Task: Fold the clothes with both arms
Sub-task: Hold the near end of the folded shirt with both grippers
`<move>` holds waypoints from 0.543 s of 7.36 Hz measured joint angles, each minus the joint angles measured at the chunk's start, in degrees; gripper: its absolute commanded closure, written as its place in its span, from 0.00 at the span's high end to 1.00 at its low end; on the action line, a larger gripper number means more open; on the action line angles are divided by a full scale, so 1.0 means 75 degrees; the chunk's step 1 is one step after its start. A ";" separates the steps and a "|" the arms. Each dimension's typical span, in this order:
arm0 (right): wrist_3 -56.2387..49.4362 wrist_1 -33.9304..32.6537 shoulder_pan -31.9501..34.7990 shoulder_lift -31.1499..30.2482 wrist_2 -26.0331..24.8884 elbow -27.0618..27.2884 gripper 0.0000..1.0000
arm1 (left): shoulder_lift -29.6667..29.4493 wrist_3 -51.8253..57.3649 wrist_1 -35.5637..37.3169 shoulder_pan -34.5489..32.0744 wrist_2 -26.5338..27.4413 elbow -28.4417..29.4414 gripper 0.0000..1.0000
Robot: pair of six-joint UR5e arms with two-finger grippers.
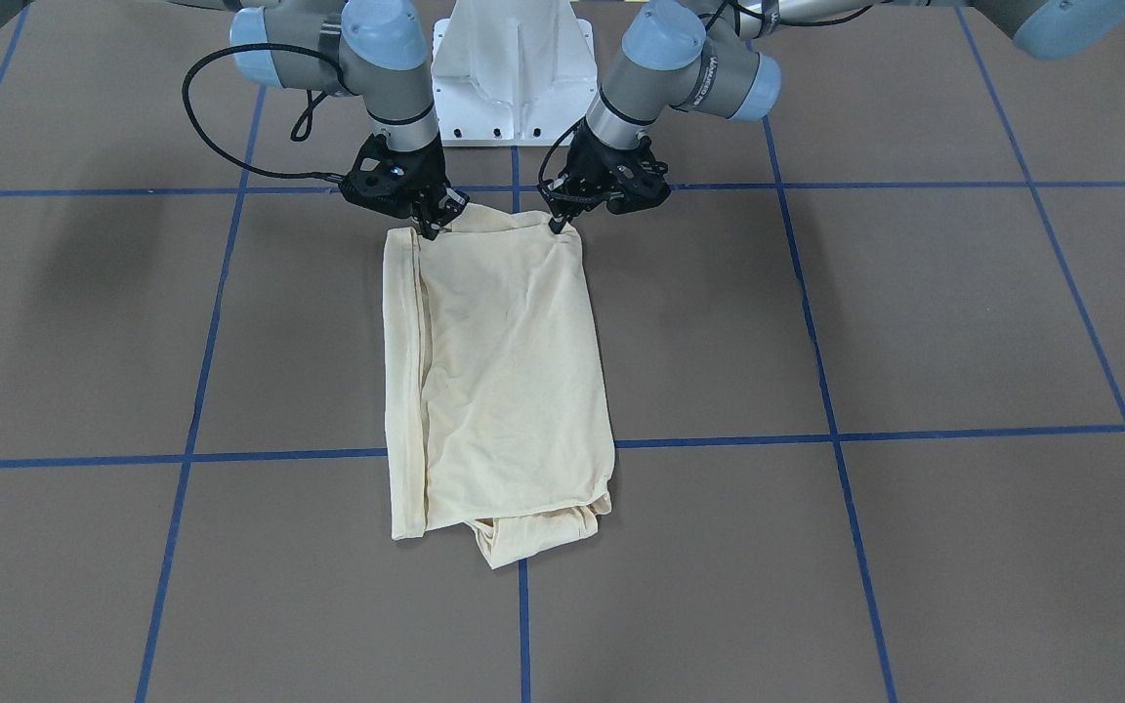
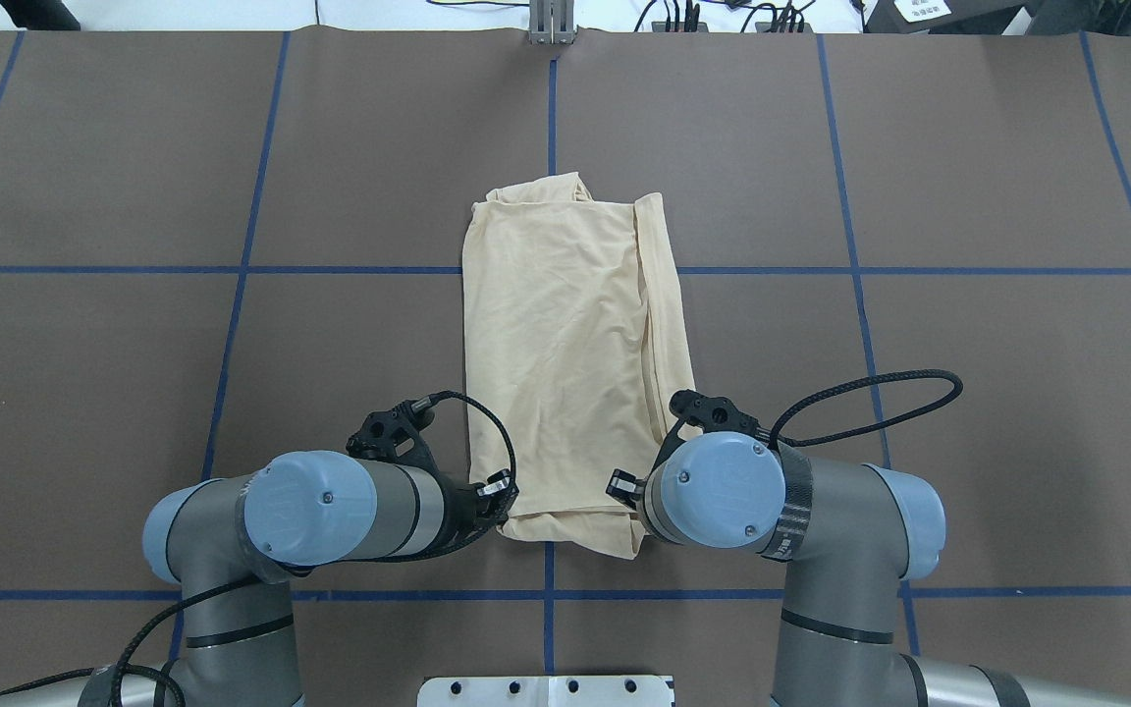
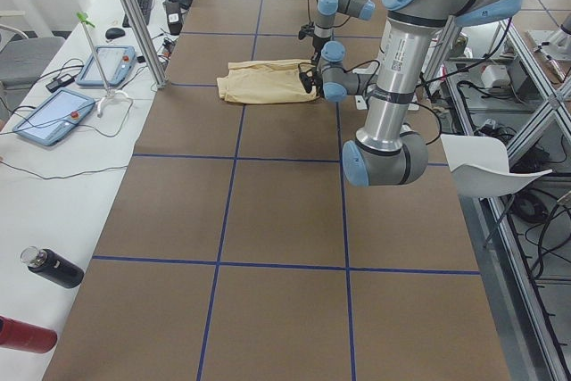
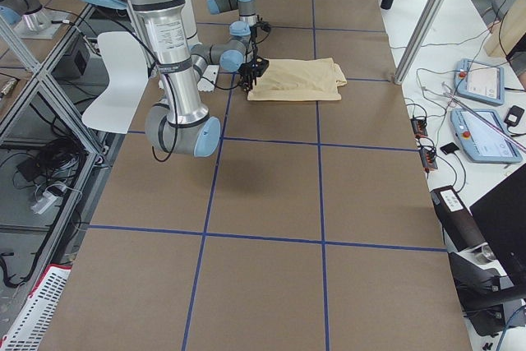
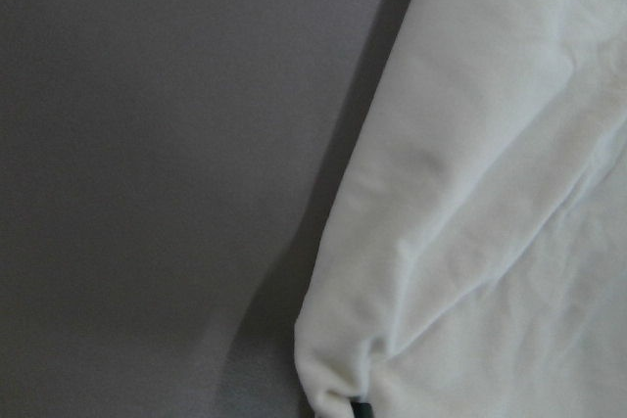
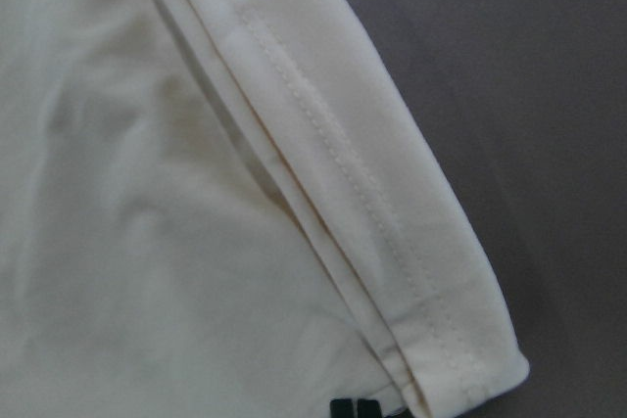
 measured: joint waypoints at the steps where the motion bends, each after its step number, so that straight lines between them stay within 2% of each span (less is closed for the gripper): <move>1: 0.0003 -0.0010 0.0002 0.0015 0.0006 0.0005 0.00 | 0.0000 0.0003 0.0000 0.0000 0.0000 0.0000 0.00; 2: 0.0005 -0.0041 0.0002 0.0020 0.0015 0.0009 0.00 | 0.0000 0.0008 0.0000 -0.0002 0.0000 0.0000 0.00; 3: 0.0013 -0.0072 0.0002 0.0018 0.0020 0.0009 0.66 | 0.0000 0.0013 0.0000 -0.0005 0.0000 0.0000 0.00; 4: 0.0036 -0.0068 0.0013 0.0020 0.0020 0.0010 0.99 | 0.0000 0.0022 0.0000 -0.0005 0.0000 0.0000 0.00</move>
